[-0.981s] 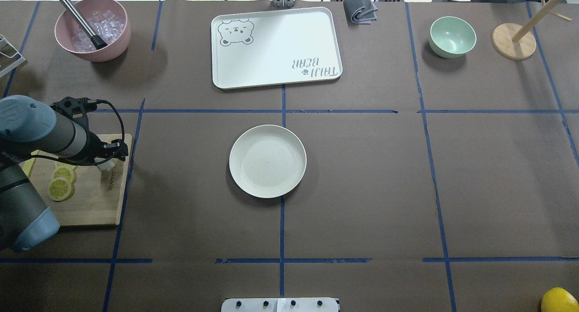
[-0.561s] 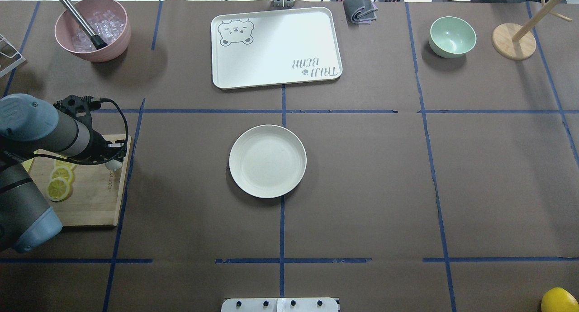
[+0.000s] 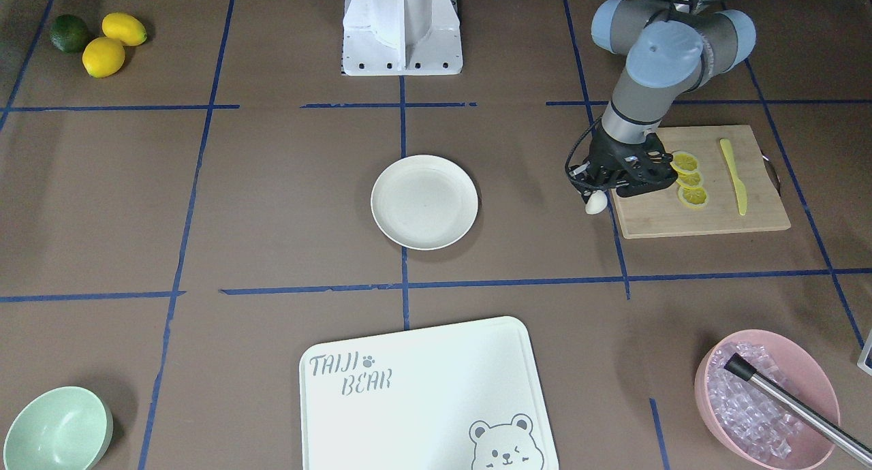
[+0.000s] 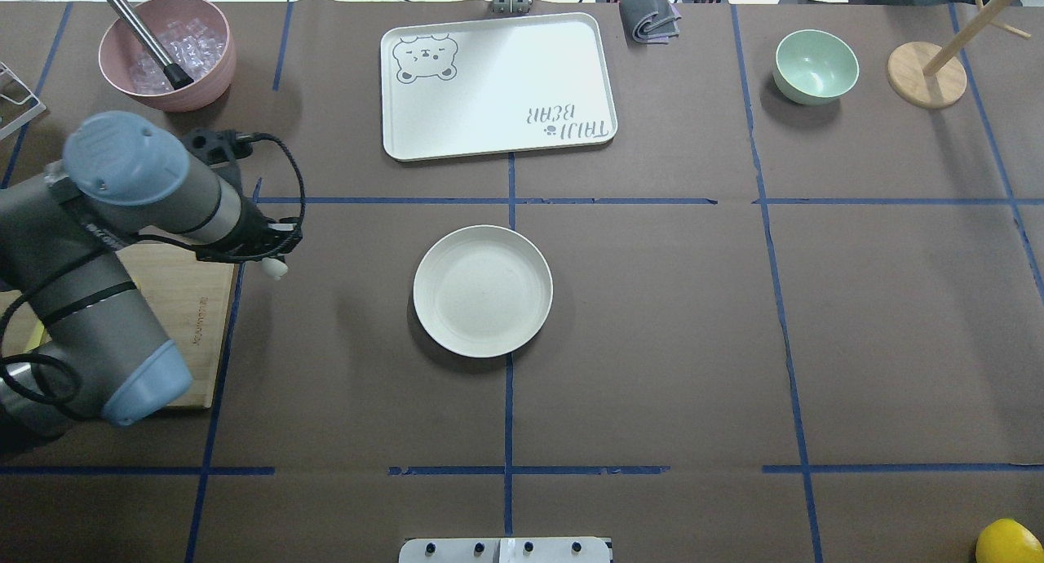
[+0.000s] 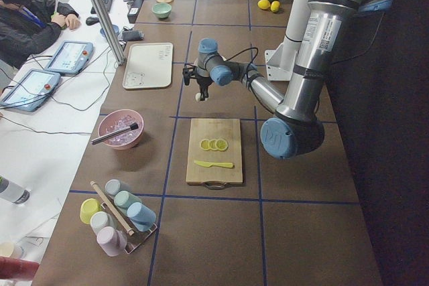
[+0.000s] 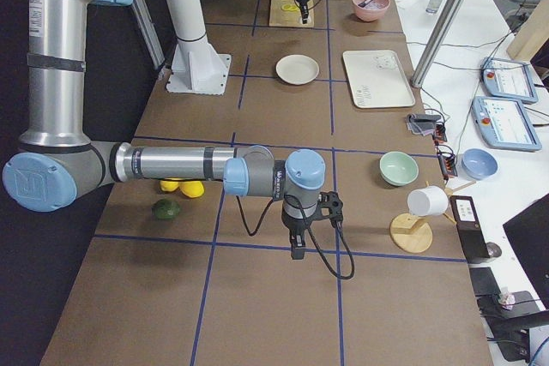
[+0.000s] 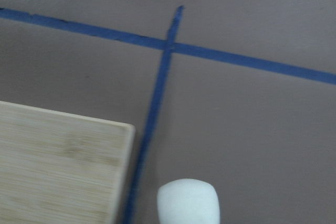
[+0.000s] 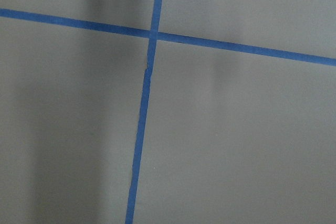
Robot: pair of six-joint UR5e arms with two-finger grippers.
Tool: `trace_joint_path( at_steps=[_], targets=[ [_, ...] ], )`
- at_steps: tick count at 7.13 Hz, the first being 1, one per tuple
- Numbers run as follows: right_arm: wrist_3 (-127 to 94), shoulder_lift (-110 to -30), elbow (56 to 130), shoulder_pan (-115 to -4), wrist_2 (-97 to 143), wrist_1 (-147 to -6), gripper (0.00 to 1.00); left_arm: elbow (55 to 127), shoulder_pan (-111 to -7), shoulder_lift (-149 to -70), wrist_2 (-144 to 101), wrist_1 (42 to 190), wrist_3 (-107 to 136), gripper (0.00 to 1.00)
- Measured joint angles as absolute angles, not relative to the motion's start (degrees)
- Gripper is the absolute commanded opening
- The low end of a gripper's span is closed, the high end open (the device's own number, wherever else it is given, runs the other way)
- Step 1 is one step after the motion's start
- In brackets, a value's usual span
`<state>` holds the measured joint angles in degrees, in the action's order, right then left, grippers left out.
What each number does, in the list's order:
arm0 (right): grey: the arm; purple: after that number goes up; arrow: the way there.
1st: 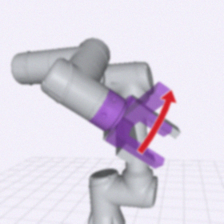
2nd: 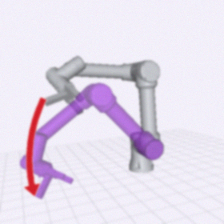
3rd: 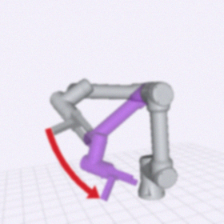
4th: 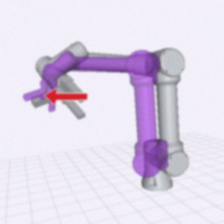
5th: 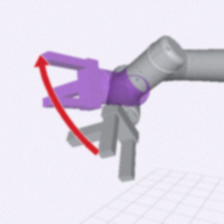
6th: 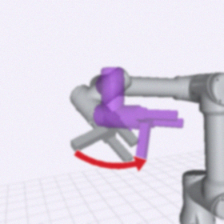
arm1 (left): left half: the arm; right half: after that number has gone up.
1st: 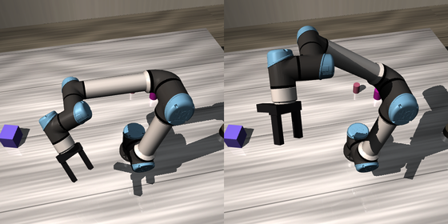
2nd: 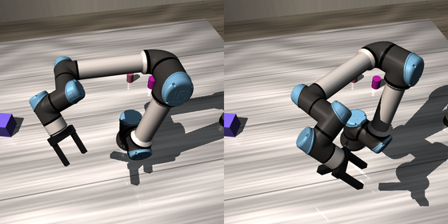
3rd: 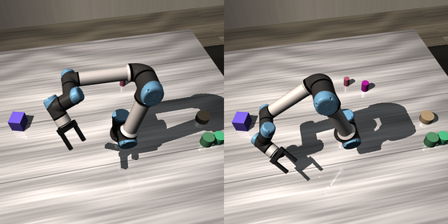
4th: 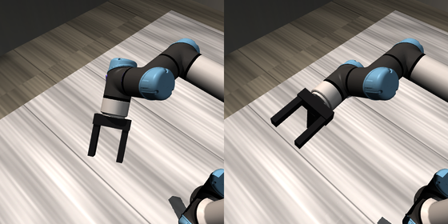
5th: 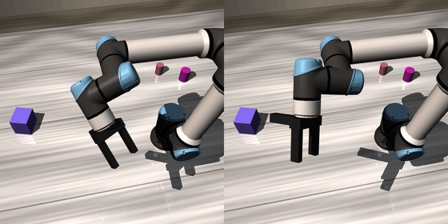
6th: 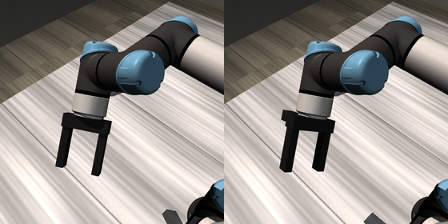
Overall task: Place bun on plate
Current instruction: 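Carry the bun with the left gripper over the white plate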
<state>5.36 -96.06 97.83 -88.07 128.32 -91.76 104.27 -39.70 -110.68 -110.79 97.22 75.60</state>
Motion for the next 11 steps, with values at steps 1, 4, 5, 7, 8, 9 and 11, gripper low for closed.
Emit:
trace_joint_path(
  at_steps=[1, 4, 5, 7, 8, 9, 11],
  targets=[
    [5.36, -96.06, 97.75, -88.07, 128.32, -91.76, 1.0, 103.43, -37.44, -116.03, -110.62, 93.27, 79.03, 0.14],
    [5.34, -96.07, 97.63, -88.06, 128.32, -91.76, 1.0, 89.78, -31.2, -133.59, -105.76, 89.76, 87.16, 0.18],
    [5.31, -96.06, 97.57, -88.06, 128.32, -91.76, 1.0, 85.85, -29.44, -136.88, -104.19, 90.23, 88.4, 0.38],
    [5.28, -96.06, 97.43, -88.07, 128.32, -91.8, 1.0, 83.26, -27.4, -139.04, -103.27, 90.82, 88.92, 0.81],
    [5.27, -96.06, 97.4, -88.07, 128.32, -91.78, 1.0, 82.8, -26.76, -139.21, -103.03, 90.96, 88.89, 0.99],
    [5.27, -96.06, 97.39, -88.07, 128.32, -91.77, 1.0, 82.6, -26.17, -139.21, -102.47, 91.04, 88.85, 0.99],
    [5.27, -96.07, 97.36, -88.06, 128.32, -91.76, 1.0, 82.63, -25.51, -139.25, -101.43, 91.09, 88.7, 0.99]
  ],
)
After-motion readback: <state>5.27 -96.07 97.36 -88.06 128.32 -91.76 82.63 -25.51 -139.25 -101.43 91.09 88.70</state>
